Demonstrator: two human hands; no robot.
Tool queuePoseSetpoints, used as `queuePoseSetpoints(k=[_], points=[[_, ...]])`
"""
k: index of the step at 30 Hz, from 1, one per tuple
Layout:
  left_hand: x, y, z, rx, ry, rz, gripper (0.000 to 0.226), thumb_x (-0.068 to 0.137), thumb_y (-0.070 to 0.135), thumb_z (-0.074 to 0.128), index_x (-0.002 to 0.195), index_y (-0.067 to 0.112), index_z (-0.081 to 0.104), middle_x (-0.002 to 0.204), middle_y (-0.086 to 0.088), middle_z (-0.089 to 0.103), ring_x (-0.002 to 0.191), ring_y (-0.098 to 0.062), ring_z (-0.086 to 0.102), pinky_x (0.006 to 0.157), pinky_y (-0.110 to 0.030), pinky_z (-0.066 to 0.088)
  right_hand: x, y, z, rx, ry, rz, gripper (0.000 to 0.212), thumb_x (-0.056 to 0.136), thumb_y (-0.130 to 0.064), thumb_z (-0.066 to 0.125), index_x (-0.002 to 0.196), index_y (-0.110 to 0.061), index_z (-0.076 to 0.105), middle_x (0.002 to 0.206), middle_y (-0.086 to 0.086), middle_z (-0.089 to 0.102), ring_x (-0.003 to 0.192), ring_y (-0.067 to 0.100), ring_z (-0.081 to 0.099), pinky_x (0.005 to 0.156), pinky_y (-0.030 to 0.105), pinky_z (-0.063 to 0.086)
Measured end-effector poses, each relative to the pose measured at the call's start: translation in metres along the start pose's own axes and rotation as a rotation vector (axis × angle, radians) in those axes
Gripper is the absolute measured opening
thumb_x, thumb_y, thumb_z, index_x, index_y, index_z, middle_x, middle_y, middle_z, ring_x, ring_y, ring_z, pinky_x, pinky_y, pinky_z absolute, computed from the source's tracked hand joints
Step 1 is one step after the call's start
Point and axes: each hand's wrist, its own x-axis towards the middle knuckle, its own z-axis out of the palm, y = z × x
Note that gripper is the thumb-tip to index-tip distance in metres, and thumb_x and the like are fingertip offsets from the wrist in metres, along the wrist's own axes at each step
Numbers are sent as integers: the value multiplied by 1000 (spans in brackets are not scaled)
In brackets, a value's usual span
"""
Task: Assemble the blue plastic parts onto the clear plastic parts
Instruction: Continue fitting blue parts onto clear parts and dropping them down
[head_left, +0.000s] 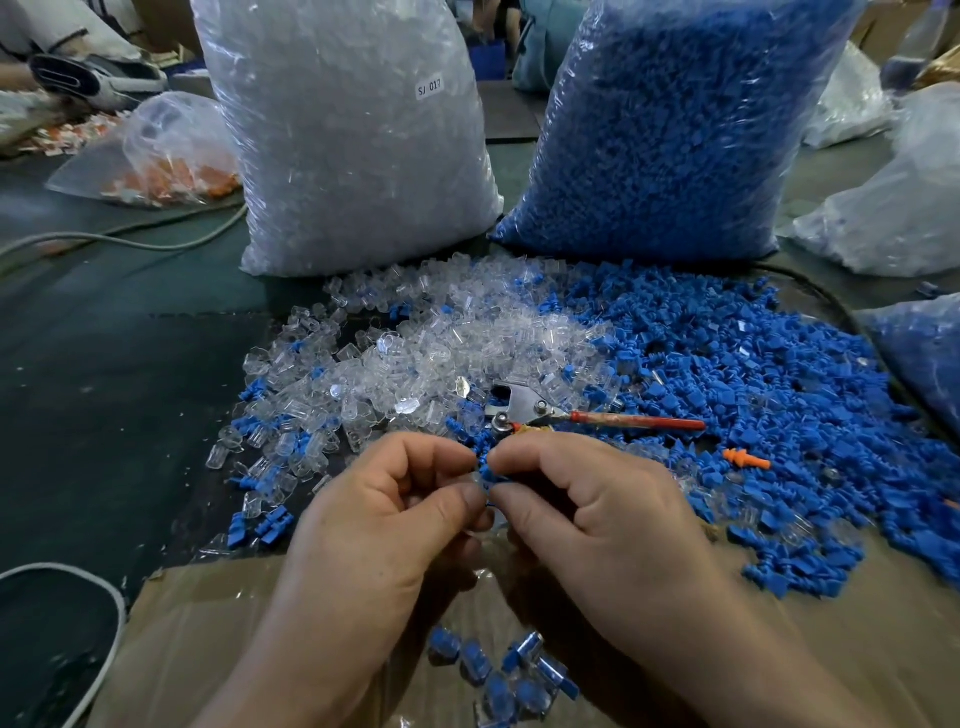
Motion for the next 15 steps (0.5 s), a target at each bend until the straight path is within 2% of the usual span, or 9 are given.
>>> queuePoseSetpoints(k=[3, 7, 10, 15], points=[[-1, 0, -1, -7, 13, 1, 26, 54, 30, 78, 79, 28, 76, 68, -10, 72, 58, -18, 69, 48, -27, 55, -2, 0, 0, -33, 18, -39, 17, 85, -33, 62, 101, -36, 59, 95, -19, 64, 88, -2, 61, 75, 20, 46], [-1, 1, -3, 23, 21, -8, 36, 50, 43, 80, 82, 26, 76, 69, -12, 72, 57, -18, 69, 48, -29, 54, -2, -2, -1, -46, 52, -138, 11, 89, -25, 64, 97, -30, 67, 90, -16, 65, 87, 1, 62, 74, 21, 48], [-2, 2, -1, -19, -19, -45, 34, 51, 41, 79, 80, 22, 75, 63, -15, 69, 50, -20, 63, 44, -28, 51, -3, -2, -2, -71, 0, -148, 16, 92, -32, 55, 103, -31, 67, 95, -16, 64, 90, 2, 61, 77, 22, 49], [-5, 5, 0, 11, -29, -56, 25, 57, 40, 74, 79, 26, 75, 61, -14, 69, 48, -20, 61, 43, -28, 50, -4, 0, -2, -86, 19, -124, 13, 91, -35, 56, 102, -34, 63, 94, -18, 63, 89, -1, 60, 76, 21, 48]])
